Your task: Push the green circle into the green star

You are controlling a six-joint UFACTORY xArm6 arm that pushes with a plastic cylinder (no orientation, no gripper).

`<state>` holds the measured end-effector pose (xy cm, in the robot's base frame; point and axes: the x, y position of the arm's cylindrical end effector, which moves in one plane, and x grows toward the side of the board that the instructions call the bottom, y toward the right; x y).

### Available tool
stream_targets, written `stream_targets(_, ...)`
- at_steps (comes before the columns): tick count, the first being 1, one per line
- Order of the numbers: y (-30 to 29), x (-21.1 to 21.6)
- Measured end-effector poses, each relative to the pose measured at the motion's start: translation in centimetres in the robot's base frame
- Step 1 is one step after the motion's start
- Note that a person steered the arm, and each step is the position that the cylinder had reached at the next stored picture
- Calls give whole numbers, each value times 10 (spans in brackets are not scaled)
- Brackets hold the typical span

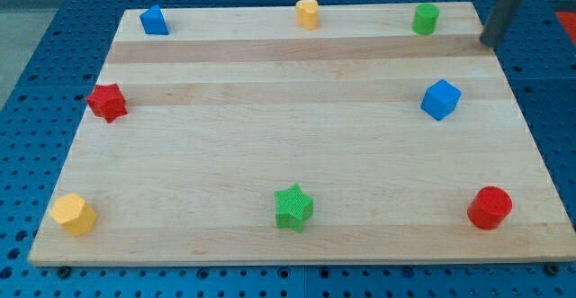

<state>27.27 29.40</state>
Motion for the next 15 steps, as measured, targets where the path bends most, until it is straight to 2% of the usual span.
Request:
stream_targets(1, -17, -54)
stream_targets(2, -48, -72)
stream_targets(3, -94, -70)
stream_targets(4, -110, -53)
stream_targets(7, -51, -46)
stream_targets(10, -73, -22)
stream_targets(13, -56, 5)
stream_targets(15, -86, 13)
